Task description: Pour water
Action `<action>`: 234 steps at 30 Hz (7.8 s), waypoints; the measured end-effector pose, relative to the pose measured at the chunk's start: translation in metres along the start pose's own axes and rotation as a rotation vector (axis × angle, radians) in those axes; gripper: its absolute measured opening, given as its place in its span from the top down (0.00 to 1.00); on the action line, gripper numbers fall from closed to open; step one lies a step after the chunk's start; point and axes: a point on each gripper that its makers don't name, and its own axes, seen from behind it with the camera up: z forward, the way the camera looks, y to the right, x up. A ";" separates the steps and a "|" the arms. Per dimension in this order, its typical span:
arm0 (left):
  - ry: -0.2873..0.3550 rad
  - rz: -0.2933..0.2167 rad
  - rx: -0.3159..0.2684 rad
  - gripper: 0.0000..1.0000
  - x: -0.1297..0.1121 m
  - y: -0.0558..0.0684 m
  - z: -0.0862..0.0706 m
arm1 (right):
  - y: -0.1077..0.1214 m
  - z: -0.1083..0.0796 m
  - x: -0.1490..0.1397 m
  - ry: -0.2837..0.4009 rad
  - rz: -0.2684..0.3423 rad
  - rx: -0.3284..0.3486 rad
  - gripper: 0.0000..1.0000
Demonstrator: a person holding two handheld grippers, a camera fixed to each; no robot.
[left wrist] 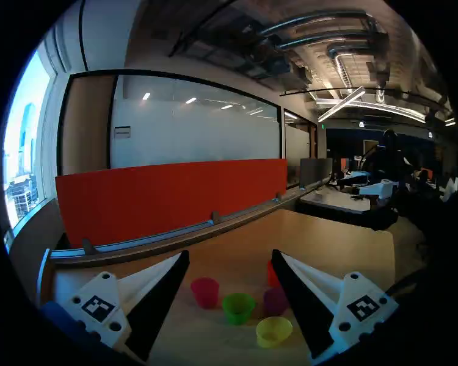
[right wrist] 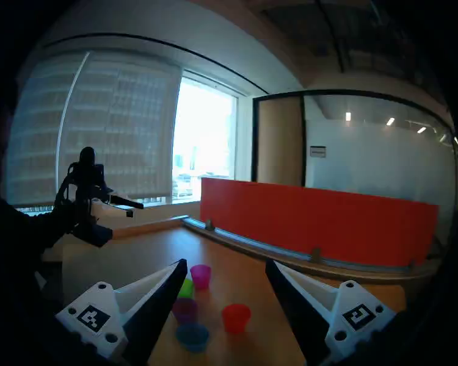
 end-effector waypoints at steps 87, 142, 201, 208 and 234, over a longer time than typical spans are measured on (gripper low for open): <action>-0.475 0.184 -0.251 0.00 -0.176 -0.008 0.095 | -0.056 0.043 -0.252 -0.546 -0.034 0.312 0.00; -0.543 0.207 -0.365 0.00 -0.206 0.023 0.128 | -0.071 0.082 -0.279 -0.512 -0.049 0.361 0.09; -0.511 0.229 -0.348 0.13 -0.220 0.029 0.153 | -0.071 0.081 -0.273 -0.492 -0.032 0.364 0.09; -0.480 0.220 -0.330 0.13 -0.203 0.028 0.145 | -0.070 0.079 -0.259 -0.469 -0.028 0.353 0.09; -0.291 0.163 -0.157 0.13 -0.115 0.036 0.097 | -0.078 0.056 -0.178 -0.325 -0.019 0.252 0.09</action>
